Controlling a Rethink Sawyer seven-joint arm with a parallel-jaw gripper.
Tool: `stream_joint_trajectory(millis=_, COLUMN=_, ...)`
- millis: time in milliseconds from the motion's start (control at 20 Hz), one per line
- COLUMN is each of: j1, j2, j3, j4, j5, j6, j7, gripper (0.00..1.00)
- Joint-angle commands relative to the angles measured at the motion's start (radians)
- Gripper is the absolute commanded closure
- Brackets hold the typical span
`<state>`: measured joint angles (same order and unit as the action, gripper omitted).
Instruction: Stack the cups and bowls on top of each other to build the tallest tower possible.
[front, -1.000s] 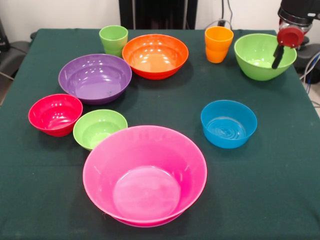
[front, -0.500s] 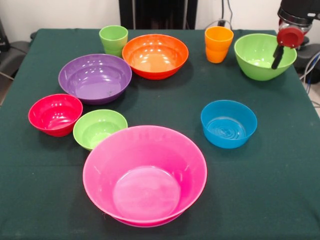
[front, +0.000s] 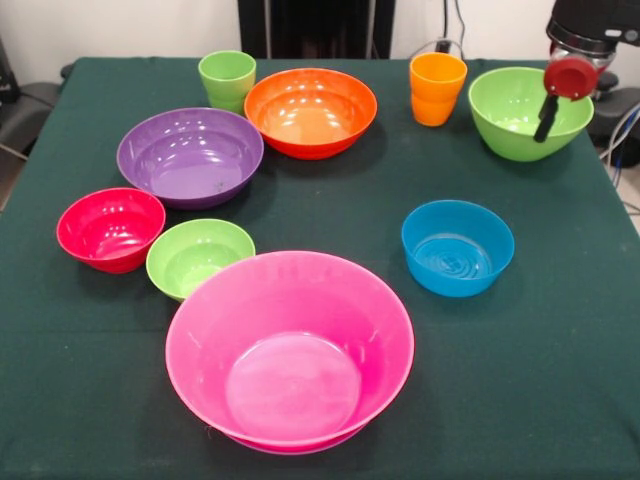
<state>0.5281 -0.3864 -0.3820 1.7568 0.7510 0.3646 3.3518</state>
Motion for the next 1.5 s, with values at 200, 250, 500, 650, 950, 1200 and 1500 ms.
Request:
stream_joint_trajectory(millis=200, j1=-0.034, j2=0.039, j3=0.102, j4=0.008, j5=0.001, j6=-0.022, j7=0.097, gripper=0.0)
stream_joint_trajectory(millis=250, j1=-0.036, j2=0.035, j3=0.102, j4=0.008, j5=0.0, j6=-0.019, j7=0.094, gripper=0.0)
stream_joint_trajectory(millis=500, j1=-0.033, j2=0.072, j3=0.115, j4=-0.021, j5=0.008, j6=-0.041, j7=0.103, gripper=0.0)
stream_joint_trajectory(millis=650, j1=-0.029, j2=0.101, j3=0.118, j4=-0.041, j5=0.01, j6=-0.054, j7=0.105, gripper=0.0)
stream_joint_trajectory(millis=950, j1=-0.018, j2=0.128, j3=0.118, j4=-0.053, j5=0.013, j6=-0.066, j7=0.108, gripper=0.0)
stream_joint_trajectory(millis=1200, j1=-0.008, j2=0.138, j3=0.127, j4=-0.05, j5=0.018, j6=-0.084, j7=0.113, gripper=0.0)
stream_joint_trajectory(millis=1500, j1=0.011, j2=0.173, j3=0.13, j4=-0.072, j5=0.037, j6=-0.106, j7=0.136, gripper=0.0)
